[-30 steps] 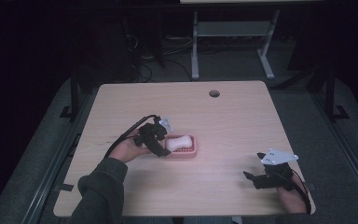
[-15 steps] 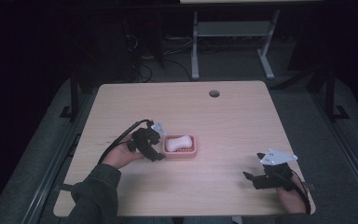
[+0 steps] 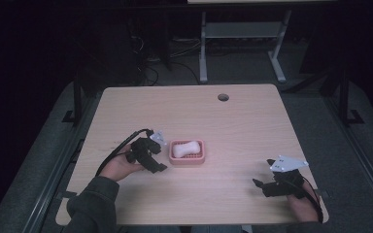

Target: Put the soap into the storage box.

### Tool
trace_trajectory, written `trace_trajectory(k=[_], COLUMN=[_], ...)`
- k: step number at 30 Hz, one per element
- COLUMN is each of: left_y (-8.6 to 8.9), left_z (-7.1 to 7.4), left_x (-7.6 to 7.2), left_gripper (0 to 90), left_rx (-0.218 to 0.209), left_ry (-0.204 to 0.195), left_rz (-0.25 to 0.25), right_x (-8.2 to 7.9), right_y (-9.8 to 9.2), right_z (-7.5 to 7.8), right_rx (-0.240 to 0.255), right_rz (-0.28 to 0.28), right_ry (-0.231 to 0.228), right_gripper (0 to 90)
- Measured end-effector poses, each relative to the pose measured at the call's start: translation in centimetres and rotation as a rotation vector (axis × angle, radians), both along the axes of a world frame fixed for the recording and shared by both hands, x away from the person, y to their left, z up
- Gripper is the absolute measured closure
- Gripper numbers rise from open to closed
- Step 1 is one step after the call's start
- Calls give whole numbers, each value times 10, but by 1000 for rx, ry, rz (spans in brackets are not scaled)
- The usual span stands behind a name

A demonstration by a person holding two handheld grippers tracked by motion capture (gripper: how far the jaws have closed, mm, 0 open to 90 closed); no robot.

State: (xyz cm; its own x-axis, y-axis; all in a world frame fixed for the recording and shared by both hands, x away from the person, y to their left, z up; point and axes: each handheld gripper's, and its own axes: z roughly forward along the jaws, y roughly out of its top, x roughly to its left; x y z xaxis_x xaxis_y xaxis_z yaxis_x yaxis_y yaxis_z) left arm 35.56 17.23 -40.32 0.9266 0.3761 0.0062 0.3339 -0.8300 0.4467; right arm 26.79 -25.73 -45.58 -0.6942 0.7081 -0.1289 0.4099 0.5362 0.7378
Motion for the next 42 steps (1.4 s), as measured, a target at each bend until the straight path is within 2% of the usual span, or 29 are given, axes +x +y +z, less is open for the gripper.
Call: trace_trajectory(k=[4, 14, 22, 30, 34, 38, 42], left_y=[6, 22, 34, 46, 51, 58, 63], left_z=[0, -8, -18, -26, -28, -32, -34], left_x=[-6, -18, -36, -57, -63, -73, -80], left_gripper=[304, 294, 287, 278, 271, 246, 221], left_rx=[7, 3, 10, -5, -6, -11, -5], left_ry=[-8, -10, -15, -26, -33, -58, -54], left_rz=[-5, 20, 20, 26, 36, 58, 68], right_x=[0, 0, 0, -1, -1, -2, -2], right_y=[0, 1, 2, 3, 4, 5, 4], right_z=[0, -1, -1, -1, -1, -1, 0], right_rx=[-5, -12, -22, -22, -23, -25, -29], right_rz=[-2, -3, -4, -6, -5, -6, -4], right_ry=[2, 3, 6, 10, 9, 8, 3], right_gripper=[138, 138, 138, 138, 138, 138, 138])
